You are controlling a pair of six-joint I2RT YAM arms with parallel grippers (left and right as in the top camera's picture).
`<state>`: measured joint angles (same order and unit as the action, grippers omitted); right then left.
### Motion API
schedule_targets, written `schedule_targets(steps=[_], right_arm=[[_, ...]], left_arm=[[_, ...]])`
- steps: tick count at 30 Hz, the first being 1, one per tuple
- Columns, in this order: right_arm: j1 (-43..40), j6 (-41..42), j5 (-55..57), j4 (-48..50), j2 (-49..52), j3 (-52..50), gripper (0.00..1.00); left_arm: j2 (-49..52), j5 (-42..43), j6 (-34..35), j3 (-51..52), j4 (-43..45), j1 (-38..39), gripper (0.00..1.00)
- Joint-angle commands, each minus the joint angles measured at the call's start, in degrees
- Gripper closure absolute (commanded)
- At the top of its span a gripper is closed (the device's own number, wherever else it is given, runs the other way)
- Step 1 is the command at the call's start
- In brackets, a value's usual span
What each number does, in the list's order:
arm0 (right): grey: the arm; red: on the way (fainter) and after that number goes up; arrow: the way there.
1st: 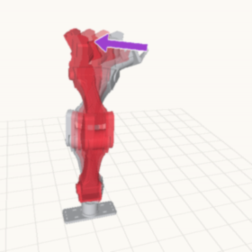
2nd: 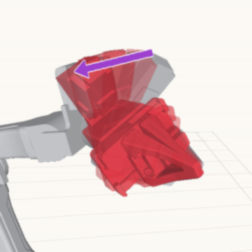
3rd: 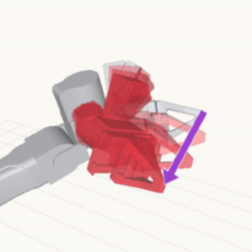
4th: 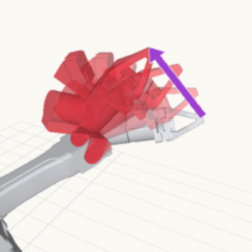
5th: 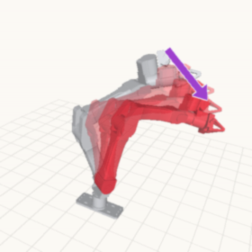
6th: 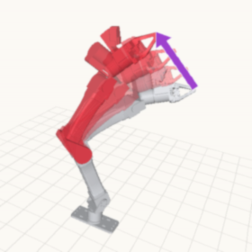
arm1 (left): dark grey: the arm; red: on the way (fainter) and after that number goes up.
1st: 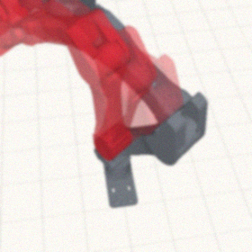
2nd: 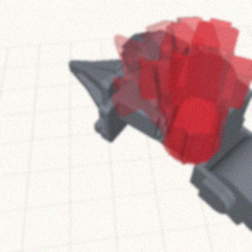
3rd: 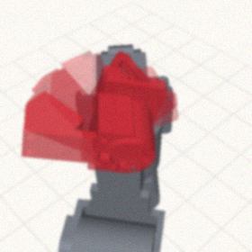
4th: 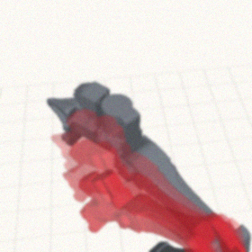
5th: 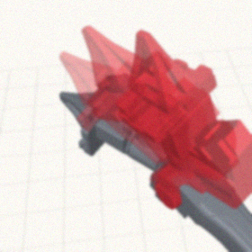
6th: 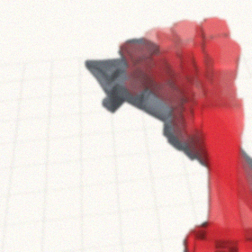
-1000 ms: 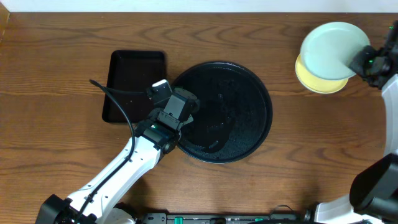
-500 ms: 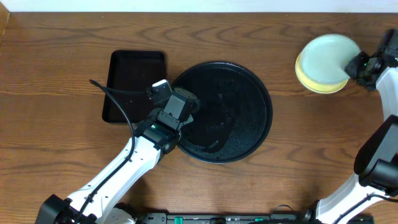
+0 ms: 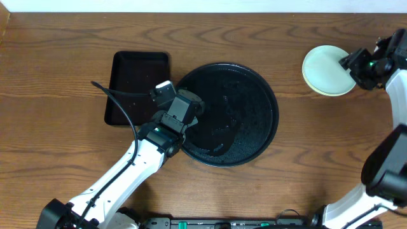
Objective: Clean dirty plates on tray and stack at the side
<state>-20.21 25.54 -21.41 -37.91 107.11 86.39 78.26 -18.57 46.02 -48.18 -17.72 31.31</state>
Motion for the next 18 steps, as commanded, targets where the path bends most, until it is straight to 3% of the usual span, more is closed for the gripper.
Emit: schedule_targets(steps=[1, 6, 12, 18], right_arm=[[4.39, -4.42, -6.03, -2.23, -6.51, -0.02, 0.39], [13.6, -8.41, -5.84, -6.93, -8.63, -0.04, 0.36], [25.75, -10.43, -1.16, -9.55, -8.52, -0.2, 0.36], [35.91, -10.38, 4.76, -8.11, -8.55, -0.2, 0.34]], left_arm=[[-0.79, -3.78, -1.22, 0.61, 1.9, -1.51, 0.93], [-0.79, -1.4, -3.06, 0.61, 6.84, -9.07, 0.92], [0.74, 8.31, -17.16, 0.61, 18.29, -23.96, 0.93], [6.62, 21.77, -17.46, 0.61, 25.57, -32.26, 0.92]])
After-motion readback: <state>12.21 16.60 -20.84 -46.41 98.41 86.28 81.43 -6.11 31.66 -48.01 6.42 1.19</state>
